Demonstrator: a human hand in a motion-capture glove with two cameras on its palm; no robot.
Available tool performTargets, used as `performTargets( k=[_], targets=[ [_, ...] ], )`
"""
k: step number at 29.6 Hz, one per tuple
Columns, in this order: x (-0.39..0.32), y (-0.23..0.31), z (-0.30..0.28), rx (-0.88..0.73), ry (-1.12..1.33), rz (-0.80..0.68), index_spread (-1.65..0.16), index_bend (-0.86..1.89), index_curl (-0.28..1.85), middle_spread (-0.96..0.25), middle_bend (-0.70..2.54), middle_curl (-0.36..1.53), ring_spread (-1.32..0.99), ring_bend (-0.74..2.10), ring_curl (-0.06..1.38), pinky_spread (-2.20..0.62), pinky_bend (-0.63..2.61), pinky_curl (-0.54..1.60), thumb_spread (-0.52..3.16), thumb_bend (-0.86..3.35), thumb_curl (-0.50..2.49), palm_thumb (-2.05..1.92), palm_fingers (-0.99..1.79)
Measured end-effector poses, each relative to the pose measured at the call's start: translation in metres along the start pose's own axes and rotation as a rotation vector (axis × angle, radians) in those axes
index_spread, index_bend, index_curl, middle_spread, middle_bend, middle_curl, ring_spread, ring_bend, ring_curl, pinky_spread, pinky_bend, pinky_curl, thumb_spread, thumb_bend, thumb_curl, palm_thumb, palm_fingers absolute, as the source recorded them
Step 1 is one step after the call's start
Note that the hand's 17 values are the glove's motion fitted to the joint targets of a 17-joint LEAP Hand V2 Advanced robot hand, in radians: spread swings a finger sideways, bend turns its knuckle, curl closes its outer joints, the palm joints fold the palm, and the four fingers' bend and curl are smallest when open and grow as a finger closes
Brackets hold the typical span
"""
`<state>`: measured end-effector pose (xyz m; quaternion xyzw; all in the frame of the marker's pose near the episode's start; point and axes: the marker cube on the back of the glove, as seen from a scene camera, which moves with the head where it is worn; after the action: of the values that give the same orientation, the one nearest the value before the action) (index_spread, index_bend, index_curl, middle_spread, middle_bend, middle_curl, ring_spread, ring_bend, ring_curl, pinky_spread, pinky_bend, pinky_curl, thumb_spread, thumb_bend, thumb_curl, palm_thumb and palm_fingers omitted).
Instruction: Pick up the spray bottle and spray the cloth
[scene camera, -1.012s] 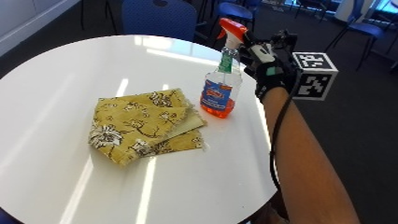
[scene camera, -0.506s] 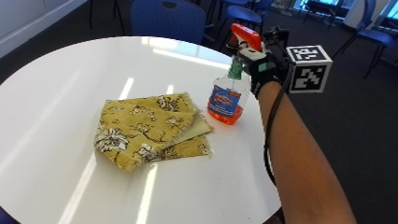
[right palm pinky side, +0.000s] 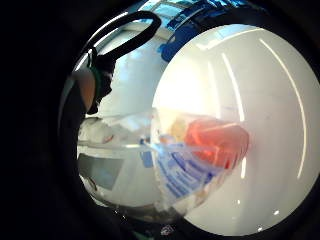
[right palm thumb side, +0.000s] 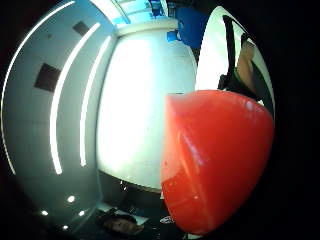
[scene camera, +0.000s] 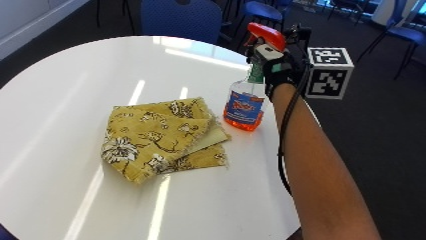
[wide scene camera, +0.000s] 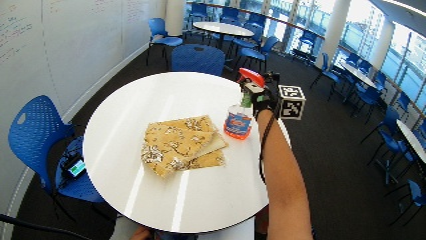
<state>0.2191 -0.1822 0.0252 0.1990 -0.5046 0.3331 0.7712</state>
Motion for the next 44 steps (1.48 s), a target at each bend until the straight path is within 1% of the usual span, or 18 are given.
performTargets(
  k=[6, 10, 17, 30, 44],
  targets=[
    [-0.016, -0.007, -0.003, 0.136, 0.061, -0.142, -0.31, 0.19, 0.44, -0.23, 0.42, 0.46, -0.2, 0.44, 0.41, -0.08, 0.24, 0.24, 0.56, -0.03, 0.56, 0.99, 1.28],
    [-0.032, -0.009, -0.005, 0.224, 0.083, -0.211, -0.31, 0.16, 0.44, -0.24, 0.43, 0.47, -0.21, 0.5, 0.43, -0.17, 0.33, 0.28, 0.51, -0.03, 0.58, 0.98, 1.37],
    [-0.055, -0.009, -0.001, 0.277, 0.098, -0.286, -0.3, 0.17, 0.45, -0.24, 0.49, 0.49, -0.22, 0.56, 0.45, -0.26, 0.4, 0.33, 0.43, -0.03, 0.62, 0.97, 1.39],
    [-0.057, -0.007, -0.005, 0.312, 0.09, -0.3, -0.3, 0.19, 0.48, -0.25, 0.53, 0.5, -0.24, 0.6, 0.46, -0.31, 0.44, 0.36, 0.36, -0.03, 0.68, 0.96, 1.37],
    [-0.046, -0.007, 0.001, 0.28, 0.092, -0.287, -0.32, 0.19, 0.5, -0.24, 0.54, 0.5, -0.24, 0.62, 0.46, -0.31, 0.44, 0.38, 0.33, -0.03, 0.72, 0.95, 1.36]
  ],
)
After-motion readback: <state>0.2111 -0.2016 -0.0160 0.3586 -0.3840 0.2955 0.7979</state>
